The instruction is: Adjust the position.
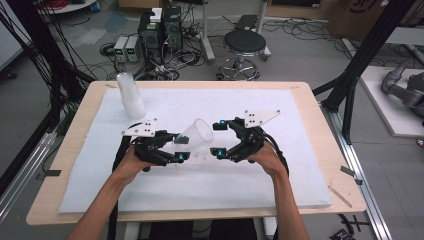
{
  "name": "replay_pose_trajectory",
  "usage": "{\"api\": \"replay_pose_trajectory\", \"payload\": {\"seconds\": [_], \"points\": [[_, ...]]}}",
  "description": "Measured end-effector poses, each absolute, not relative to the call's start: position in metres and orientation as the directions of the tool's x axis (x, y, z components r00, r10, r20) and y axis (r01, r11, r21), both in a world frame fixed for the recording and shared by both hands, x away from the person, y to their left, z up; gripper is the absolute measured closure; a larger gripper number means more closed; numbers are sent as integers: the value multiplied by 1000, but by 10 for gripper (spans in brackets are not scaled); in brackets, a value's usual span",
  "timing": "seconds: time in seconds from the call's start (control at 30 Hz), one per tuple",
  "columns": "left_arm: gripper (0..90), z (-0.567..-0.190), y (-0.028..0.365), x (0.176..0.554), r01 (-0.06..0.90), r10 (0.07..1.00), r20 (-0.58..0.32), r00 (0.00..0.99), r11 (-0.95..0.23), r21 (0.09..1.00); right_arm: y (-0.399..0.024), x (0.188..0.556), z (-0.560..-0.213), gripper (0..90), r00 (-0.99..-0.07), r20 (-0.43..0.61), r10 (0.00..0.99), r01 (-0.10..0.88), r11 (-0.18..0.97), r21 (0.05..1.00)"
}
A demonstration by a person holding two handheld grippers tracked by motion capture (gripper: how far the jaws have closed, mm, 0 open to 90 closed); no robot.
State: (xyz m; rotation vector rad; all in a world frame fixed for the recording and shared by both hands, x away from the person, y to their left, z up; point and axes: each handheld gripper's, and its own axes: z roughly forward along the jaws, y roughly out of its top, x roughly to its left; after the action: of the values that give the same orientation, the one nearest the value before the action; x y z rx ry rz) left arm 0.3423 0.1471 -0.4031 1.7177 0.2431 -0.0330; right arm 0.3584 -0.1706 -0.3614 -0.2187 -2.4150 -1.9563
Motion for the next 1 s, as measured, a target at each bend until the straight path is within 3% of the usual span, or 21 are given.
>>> {"api": "replay_pose_trajectory", "payload": {"seconds": [1.0], "points": [[421,-402,121,341,154,95,-142,985,-131,979,-149,360,-364,154,-991,131,1,129,150,980]]}}
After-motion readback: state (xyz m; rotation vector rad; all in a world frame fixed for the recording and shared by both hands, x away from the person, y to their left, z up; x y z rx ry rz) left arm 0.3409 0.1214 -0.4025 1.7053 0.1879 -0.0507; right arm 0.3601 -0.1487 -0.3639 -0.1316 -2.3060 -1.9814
